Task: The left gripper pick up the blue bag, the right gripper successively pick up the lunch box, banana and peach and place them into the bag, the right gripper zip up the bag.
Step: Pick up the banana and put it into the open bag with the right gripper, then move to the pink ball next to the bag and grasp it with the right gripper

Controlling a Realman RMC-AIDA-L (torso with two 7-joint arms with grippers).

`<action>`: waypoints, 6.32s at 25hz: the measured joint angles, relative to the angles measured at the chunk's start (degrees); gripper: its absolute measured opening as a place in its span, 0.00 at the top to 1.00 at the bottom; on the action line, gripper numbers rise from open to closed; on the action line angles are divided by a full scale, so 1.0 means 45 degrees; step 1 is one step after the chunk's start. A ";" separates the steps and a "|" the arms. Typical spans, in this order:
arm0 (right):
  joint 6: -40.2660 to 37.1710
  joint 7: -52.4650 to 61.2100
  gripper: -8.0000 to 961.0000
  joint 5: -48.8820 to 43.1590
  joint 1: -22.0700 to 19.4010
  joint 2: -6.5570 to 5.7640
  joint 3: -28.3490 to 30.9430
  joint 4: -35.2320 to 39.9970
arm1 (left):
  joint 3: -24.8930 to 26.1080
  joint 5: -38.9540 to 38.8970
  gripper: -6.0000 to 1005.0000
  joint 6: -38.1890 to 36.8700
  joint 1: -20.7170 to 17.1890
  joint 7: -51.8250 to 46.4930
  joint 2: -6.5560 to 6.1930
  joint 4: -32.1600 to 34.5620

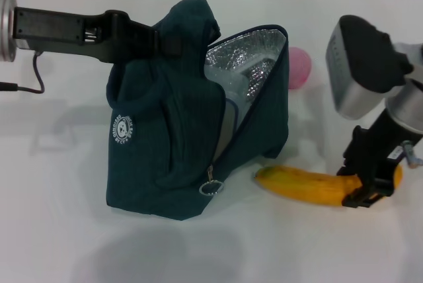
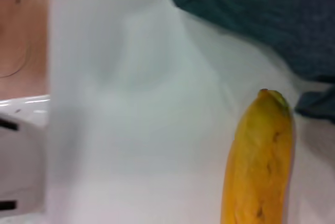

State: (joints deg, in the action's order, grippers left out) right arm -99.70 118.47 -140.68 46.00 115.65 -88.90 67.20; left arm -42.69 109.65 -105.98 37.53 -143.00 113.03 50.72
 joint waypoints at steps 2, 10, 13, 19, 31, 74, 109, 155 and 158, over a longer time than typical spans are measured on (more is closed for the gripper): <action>-0.1077 -0.0289 0.54 0.0139 -0.0020 -0.0010 0.0576 0.0485 | 0.0011 -0.0001 0.95 -0.0003 0.0000 0.0000 -0.0001 0.0000; -0.4822 -0.1591 0.53 0.2186 0.0124 -0.0063 0.3362 0.0826 | 0.0022 -0.0001 0.95 -0.0003 0.0061 0.0000 -0.0002 -0.0001; -0.5176 -0.1886 0.53 0.2562 0.0137 -0.0137 0.3988 0.0563 | 0.0031 0.0022 0.95 0.0001 0.0088 0.0000 -0.0002 -0.0001; -0.5200 -0.2101 0.52 0.5611 -0.0016 -0.0984 0.4844 -0.0585 | 0.0071 0.0071 0.95 0.0019 0.0095 0.0001 0.0000 -0.0001; -0.5020 -0.2230 0.50 0.7830 -0.0157 -0.1005 1.0392 -0.4331 | 0.0021 0.0039 0.95 0.0019 0.0100 0.0014 0.0016 -0.0001; -0.0549 -0.5131 0.44 1.2009 -0.0744 0.0120 1.0052 -1.4053 | -0.0027 0.0088 0.95 -0.0022 0.0194 0.0092 0.0097 -0.0017; -0.0527 -0.5421 0.14 1.2614 -0.0919 0.0120 1.0005 -1.3898 | -0.0026 0.0108 0.95 -0.0001 0.0328 0.0130 0.0018 -0.0080; 1.1468 -0.6618 0.22 1.2949 -0.2584 0.0087 0.3438 -0.7279 | -0.0016 0.0052 0.95 -0.0070 0.0079 0.0146 0.0074 -0.0099; 1.1587 -0.6720 0.21 1.2858 -0.2531 0.0079 0.3254 -0.7317 | -0.0024 0.0076 0.95 -0.0073 0.0171 0.0145 0.0065 -0.0098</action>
State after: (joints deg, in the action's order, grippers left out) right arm -47.56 88.23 -82.82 34.62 116.00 -74.26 34.27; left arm -42.80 109.99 -106.31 38.30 -142.35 113.32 50.27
